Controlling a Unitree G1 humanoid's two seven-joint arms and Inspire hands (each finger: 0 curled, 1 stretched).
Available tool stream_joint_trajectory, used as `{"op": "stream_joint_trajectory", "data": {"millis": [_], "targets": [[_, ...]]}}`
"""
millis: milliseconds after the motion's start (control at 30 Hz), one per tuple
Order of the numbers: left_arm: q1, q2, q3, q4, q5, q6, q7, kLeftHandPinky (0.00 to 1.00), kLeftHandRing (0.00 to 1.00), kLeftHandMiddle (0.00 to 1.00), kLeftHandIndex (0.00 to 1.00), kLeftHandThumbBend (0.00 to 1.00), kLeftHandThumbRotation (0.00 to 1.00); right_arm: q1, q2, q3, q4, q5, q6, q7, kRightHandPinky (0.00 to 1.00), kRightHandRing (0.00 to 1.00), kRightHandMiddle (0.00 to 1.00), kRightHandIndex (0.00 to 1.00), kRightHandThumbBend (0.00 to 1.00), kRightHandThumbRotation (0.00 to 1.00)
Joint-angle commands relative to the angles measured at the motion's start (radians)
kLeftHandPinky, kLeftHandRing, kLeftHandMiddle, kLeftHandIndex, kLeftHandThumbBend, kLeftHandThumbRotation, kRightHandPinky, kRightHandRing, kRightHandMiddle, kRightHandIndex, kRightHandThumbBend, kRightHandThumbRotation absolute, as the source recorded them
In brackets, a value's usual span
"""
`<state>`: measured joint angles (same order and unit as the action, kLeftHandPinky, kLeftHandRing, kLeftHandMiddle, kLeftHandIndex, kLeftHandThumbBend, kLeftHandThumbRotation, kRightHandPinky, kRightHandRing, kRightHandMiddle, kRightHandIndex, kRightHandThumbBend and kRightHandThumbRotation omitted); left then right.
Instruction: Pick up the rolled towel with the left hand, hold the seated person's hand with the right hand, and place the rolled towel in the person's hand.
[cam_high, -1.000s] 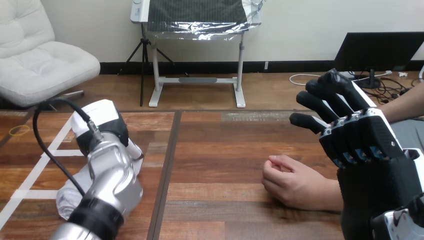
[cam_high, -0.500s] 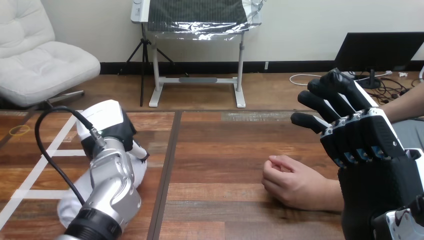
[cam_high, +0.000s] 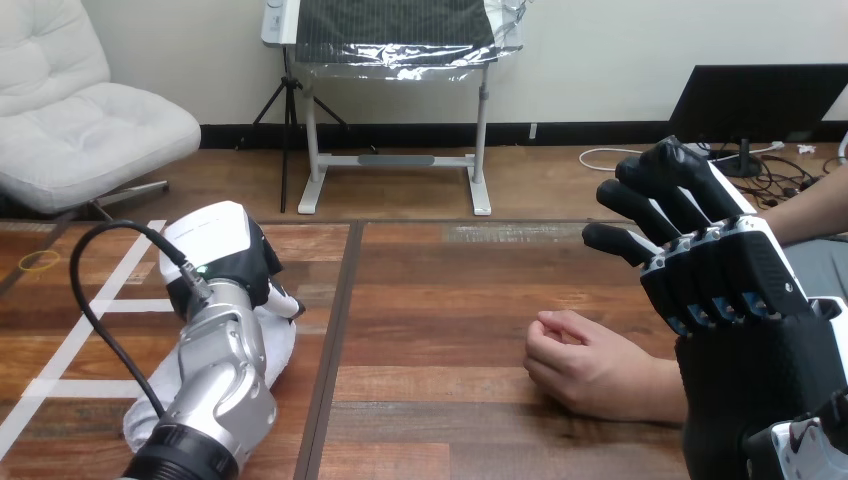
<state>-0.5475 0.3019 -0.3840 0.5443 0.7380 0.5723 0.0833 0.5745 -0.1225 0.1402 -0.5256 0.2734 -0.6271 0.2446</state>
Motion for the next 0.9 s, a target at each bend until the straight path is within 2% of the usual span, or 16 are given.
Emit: {"op": "stream_joint_trajectory", "data": {"millis": [0,300,867], "targets": [[-0.017,0.026,0.02,-0.033,0.0,-0.025,0.027,0.25,0.35,0.41,0.48,0.69,0.0,-0.047,0.004,-0.015,-0.04,-0.008,-0.004,-0.004,0.78,0.85,0.86,0.86,0.88,1.0],[-0.006,0.031,0.03,-0.058,-0.007,-0.045,0.025,0.25,0.34,0.4,0.44,0.7,0.0,-0.048,0.003,-0.012,-0.039,0.0,0.001,-0.003,0.78,0.85,0.86,0.86,0.88,1.0],[-0.001,0.027,0.046,-0.066,-0.023,-0.049,0.027,0.26,0.35,0.41,0.43,0.68,0.0,-0.047,0.004,-0.011,-0.037,-0.002,-0.002,-0.002,0.78,0.86,0.86,0.86,0.88,1.0]]}}
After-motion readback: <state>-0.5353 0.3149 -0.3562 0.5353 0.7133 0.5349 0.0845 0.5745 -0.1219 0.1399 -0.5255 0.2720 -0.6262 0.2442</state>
